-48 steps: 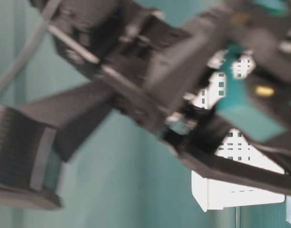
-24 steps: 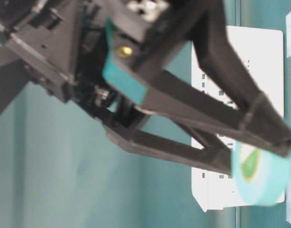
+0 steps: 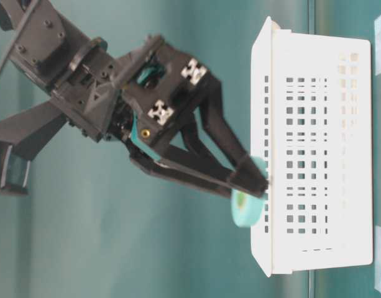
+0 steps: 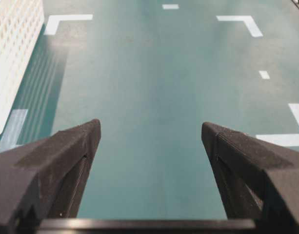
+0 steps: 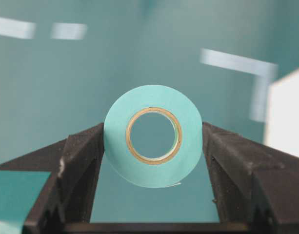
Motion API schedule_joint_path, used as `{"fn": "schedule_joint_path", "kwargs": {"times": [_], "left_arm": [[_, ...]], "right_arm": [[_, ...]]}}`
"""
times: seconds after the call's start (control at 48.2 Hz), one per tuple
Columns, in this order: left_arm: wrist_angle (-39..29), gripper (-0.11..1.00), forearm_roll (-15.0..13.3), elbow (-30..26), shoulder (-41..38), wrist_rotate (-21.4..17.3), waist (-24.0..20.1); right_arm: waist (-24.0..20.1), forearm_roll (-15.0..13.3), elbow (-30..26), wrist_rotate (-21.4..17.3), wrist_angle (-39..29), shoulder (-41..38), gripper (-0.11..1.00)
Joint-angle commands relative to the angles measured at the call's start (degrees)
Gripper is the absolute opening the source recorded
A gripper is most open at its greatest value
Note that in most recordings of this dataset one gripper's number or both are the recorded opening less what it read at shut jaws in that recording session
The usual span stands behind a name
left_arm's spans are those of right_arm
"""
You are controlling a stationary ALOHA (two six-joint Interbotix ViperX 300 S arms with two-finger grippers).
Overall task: Put the tape into the white basket.
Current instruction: 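Lift the tape roll and carry it to the white basket, then open the right gripper to drop the tape into the basket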
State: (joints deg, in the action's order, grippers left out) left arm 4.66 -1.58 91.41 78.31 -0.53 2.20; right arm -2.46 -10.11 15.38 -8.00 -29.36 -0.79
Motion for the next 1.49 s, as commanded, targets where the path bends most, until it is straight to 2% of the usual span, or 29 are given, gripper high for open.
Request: {"fn": "schedule_joint_path", "kwargs": {"times": [0.0, 0.187, 0.415, 0.746, 0.974, 1.43, 1.472], "left_arm": [[0.6, 0.39, 0.0, -0.5, -1.0, 0.0, 0.2], [0.6, 0.39, 0.1, -0.5, -1.0, 0.1, 0.2], [0.7, 0.39, 0.0, -0.5, -1.0, 0.1, 0.2], [0.7, 0.39, 0.0, -0.5, -1.0, 0.1, 0.2], [0.8, 0.39, 0.0, -0.5, -0.9, 0.1, 0.2], [0.9, 0.38, 0.0, -0.5, -1.0, 0.1, 0.2], [0.9, 0.39, 0.1, -0.5, -0.9, 0.1, 0.2]], "right_arm": [[2.6, -1.3, -0.2, 0.0, 0.2, 3.0, 0.68], [9.6, -3.3, 0.9, 0.0, 0.2, 4.6, 0.68], [17.1, -3.4, 2.6, 0.1, 0.5, 4.6, 0.68], [24.0, -3.4, 4.7, 0.0, 5.0, 4.6, 0.68], [26.0, -3.4, 6.4, 0.0, 7.9, 4.3, 0.68], [25.8, -2.9, 8.3, -0.2, 8.1, 3.8, 0.69], [25.5, -3.1, 8.3, -0.3, 8.2, 3.9, 0.77]]}}
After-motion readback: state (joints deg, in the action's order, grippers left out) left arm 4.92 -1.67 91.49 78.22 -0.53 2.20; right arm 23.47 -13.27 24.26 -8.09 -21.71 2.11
